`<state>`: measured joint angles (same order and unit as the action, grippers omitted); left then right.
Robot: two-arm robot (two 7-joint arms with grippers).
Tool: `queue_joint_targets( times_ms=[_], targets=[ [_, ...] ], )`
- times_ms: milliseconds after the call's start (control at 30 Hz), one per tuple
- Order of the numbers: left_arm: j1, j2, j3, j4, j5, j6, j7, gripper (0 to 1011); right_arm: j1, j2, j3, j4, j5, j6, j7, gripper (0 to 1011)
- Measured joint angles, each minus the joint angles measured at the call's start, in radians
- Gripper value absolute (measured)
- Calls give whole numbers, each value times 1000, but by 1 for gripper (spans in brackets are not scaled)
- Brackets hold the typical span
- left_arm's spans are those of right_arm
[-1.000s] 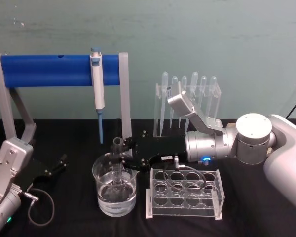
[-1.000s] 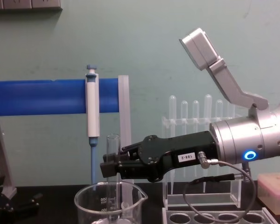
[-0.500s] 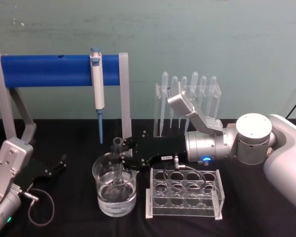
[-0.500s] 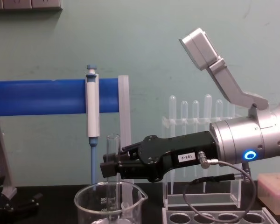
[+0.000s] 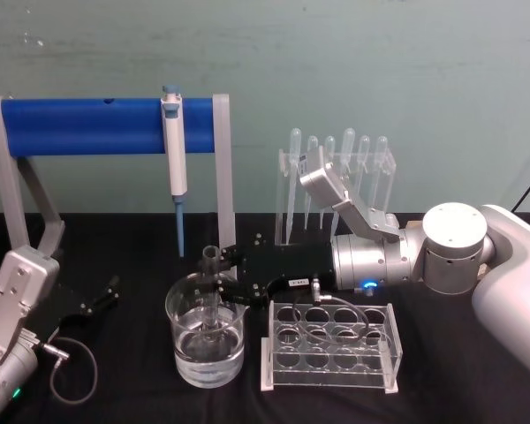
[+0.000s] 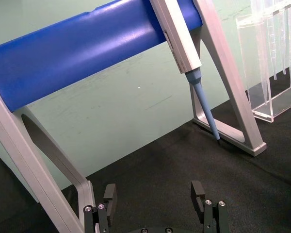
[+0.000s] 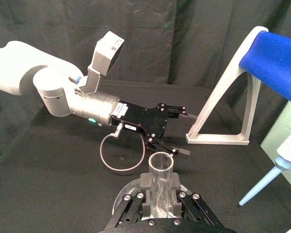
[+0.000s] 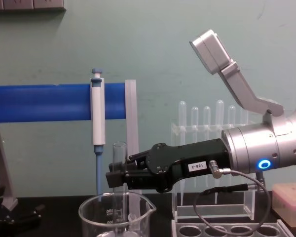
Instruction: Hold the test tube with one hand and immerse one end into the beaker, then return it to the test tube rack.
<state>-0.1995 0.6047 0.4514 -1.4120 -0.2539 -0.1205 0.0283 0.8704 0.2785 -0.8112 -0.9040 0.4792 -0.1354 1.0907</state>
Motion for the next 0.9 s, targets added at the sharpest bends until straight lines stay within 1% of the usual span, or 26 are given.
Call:
queue_joint_targets(
  times_ms=[900],
  targets=[
    [0,0,0,0,0,0,0,1000,0,0,0,0,0,0,0,226]
  ],
)
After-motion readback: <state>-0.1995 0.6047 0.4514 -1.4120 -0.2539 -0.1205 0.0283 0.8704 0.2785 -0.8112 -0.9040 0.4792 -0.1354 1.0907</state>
